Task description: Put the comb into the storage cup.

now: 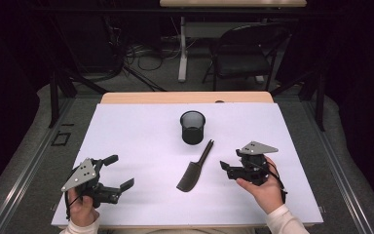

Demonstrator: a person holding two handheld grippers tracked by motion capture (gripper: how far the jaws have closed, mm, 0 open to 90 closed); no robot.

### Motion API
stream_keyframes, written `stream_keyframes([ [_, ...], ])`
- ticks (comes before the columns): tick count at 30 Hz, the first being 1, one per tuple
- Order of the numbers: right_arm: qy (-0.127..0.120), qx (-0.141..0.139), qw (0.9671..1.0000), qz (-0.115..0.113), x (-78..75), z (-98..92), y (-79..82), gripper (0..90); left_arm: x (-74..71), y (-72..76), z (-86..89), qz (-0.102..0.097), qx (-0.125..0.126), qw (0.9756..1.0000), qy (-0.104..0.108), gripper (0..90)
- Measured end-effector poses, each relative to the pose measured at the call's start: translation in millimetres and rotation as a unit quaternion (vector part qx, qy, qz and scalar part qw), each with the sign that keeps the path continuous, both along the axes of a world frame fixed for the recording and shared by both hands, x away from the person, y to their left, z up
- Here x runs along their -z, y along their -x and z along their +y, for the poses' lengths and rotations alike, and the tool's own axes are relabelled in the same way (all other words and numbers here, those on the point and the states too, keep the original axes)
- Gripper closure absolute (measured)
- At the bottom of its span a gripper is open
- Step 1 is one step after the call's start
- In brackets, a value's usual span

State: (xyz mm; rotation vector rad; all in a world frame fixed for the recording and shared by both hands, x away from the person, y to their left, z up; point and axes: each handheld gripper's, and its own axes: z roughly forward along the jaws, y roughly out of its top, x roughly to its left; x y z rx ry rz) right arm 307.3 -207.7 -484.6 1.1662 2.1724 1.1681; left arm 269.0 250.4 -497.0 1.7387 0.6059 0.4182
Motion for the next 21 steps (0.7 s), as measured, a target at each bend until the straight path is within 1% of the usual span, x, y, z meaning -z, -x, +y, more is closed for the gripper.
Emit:
stream_keyframes([
  [3,0.011,-0.003,0.9999,0.010,-0.8,2.1,-3.9,28.1,0.3,0.0,-0.1,0.001,-0.001,1.0000,0.000,3.0],
  [6,0.017,-0.006,0.9996,0.020,-1.2,3.5,-7.6,29.0,0.4,0.1,0.0,0.001,0.000,1.0000,-0.001,3.0],
  [10,0.019,-0.005,0.9994,0.028,-2.2,3.4,-13.3,32.2,0.5,0.0,0.0,0.001,0.000,1.0000,-0.001,3.1],
  [11,0.017,-0.002,0.9993,0.032,-2.9,2.9,-17.3,34.1,0.6,0.0,0.0,0.001,0.000,1.0000,-0.001,3.1],
  [13,0.016,-0.002,0.9993,0.033,-3.0,2.8,-18.7,34.9,0.6,0.1,0.0,0.001,0.000,1.0000,-0.002,3.1],
  [15,0.024,-0.001,0.9991,0.035,-4.2,2.3,-23.9,37.6,0.9,-0.1,-0.3,0.001,0.000,1.0000,0.000,3.1],
  [20,0.027,0.000,0.9988,0.041,-5.5,3.4,-29.6,42.4,1.0,-0.1,-0.4,0.002,0.001,1.0000,-0.002,3.1],
  [21,0.026,0.003,0.9986,0.047,-5.9,4.3,-30.3,43.5,1.1,-0.1,-0.4,0.002,0.001,1.0000,-0.002,3.1],
])
